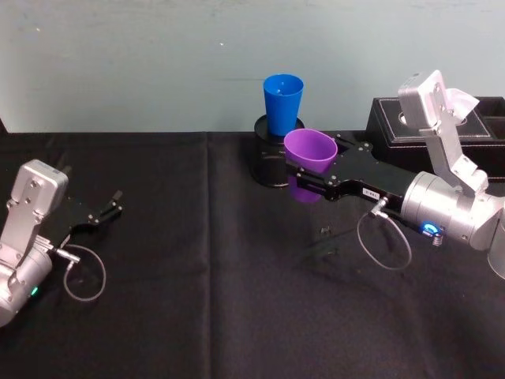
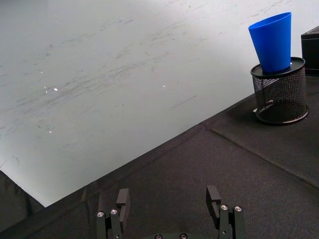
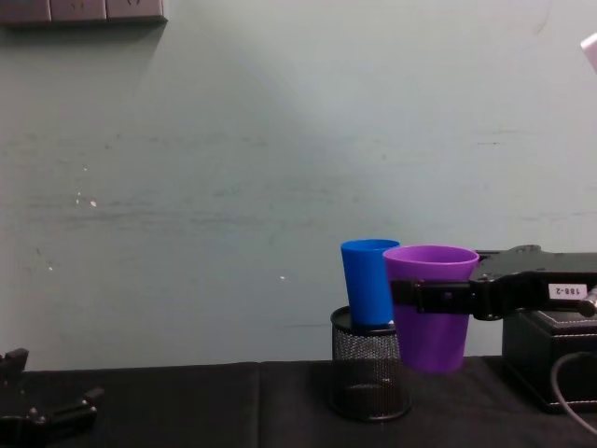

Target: Pick up one cup with a gripper and tap it against the other cup.

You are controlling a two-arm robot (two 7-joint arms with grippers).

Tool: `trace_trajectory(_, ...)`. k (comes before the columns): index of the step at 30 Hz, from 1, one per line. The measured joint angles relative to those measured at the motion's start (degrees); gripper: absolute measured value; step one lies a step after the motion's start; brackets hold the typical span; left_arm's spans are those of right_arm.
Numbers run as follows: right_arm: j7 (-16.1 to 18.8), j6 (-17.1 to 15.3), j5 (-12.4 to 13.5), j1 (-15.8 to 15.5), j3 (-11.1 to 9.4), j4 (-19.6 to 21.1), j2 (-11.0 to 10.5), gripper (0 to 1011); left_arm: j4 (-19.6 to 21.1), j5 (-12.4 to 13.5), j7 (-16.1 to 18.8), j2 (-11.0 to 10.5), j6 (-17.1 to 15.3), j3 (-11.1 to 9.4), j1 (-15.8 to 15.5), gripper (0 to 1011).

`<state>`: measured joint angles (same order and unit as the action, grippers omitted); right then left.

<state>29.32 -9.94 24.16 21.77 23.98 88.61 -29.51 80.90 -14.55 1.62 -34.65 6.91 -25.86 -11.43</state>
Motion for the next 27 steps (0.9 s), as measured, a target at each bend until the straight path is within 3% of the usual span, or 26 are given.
trace_trajectory(27,0.0,0.0,0.0,0.0,0.0,0.0,0.0,724,0.0,0.0,0.0,0.0,0.0,0.0,0.0,1000)
